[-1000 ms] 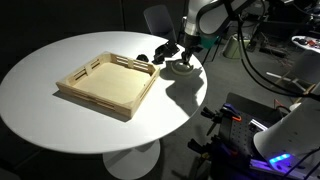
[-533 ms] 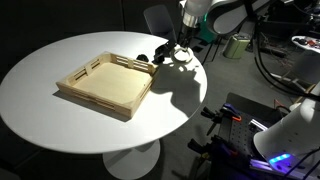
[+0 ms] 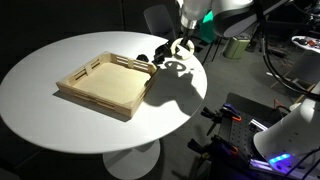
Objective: Place the white masking tape upright.
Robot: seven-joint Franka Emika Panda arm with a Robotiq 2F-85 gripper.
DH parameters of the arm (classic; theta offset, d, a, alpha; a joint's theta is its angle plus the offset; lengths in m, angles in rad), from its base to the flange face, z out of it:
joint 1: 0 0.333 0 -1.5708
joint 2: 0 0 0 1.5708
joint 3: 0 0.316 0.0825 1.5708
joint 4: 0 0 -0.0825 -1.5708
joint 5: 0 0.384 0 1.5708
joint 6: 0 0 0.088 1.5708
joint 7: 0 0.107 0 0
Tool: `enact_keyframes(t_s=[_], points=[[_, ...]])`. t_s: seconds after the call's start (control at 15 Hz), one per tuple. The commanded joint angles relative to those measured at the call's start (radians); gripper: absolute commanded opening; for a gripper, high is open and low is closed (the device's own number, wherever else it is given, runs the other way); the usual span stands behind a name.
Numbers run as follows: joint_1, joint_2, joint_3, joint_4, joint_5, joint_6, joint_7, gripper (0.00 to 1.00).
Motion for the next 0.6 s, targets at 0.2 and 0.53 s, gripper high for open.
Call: enact_keyframes(t_s=[0.2, 0.53], points=[[0.040, 0.013, 0.041, 0.016, -0.259, -0.143, 0.155, 0.06], [0.097, 0.049, 0.078, 0.023, -0.416, -0.280, 0.239, 0.06]])
